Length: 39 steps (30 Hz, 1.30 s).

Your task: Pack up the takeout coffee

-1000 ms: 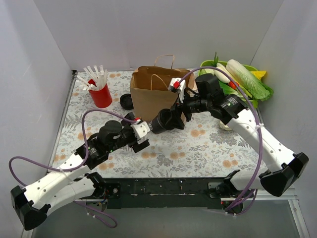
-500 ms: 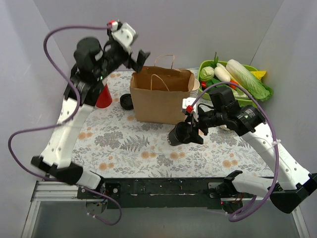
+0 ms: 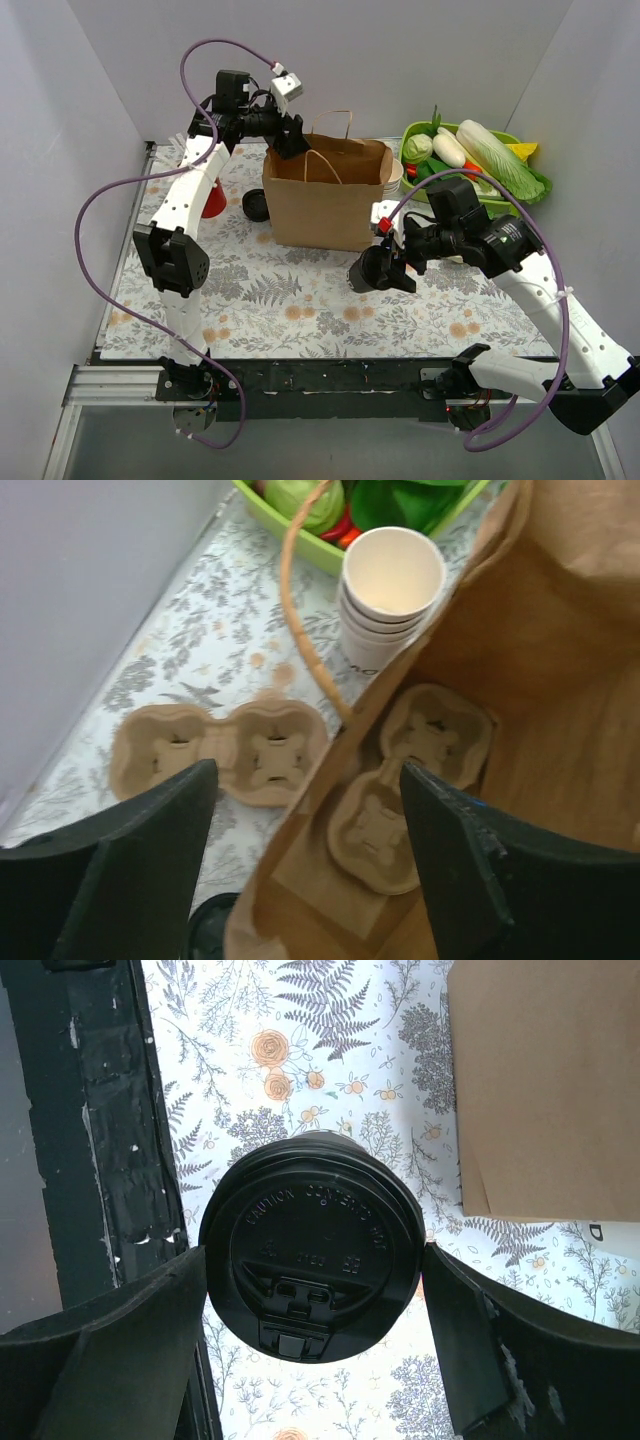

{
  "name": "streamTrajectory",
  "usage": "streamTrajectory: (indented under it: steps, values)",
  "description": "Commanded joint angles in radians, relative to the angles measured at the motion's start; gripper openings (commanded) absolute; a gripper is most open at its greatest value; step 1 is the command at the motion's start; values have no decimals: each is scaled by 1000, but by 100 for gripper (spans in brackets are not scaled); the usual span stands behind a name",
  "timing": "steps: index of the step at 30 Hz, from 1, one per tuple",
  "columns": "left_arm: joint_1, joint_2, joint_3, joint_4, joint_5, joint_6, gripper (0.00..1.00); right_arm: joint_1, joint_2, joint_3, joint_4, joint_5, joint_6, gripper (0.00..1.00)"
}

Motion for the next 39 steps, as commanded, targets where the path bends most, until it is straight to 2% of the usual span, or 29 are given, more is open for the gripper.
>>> streamTrajectory:
  steps: [1,6,7,9,13,14,16,19,21,26,31,39]
  values:
    - [-13,-52,4,12,126,-8,68,-3,-19,49,-19,15,-4,1]
    - [-25,-66,-48,6,162,-19,49,-3,19,177,-53,-27,1,1]
    - [-28,-70,-68,6,169,-22,35,-3,28,254,-76,-51,1,1]
    - [-36,-95,-90,12,169,-26,20,-4,62,357,-97,-74,-5,1]
    - [-48,-153,-149,52,150,-77,15,-4,110,647,-104,-7,-24,1]
    - [-51,-165,-165,56,143,-88,9,-3,113,713,-55,13,-22,1]
    - [-64,-208,-183,62,112,-106,3,-4,113,747,5,59,-4,1]
    - [-74,-276,-272,87,86,-140,0,-4,113,768,94,88,44,1]
    - [-81,-356,-350,108,77,-169,0,-3,113,759,90,78,41,1]
    - [-90,-477,-422,99,76,-235,0,-3,84,689,102,84,18,1]
    - [-91,-604,-533,86,89,-226,0,-3,111,724,32,50,-25,1]
    - [-93,-656,-637,128,73,-267,0,-3,162,725,-51,-62,-114,1]
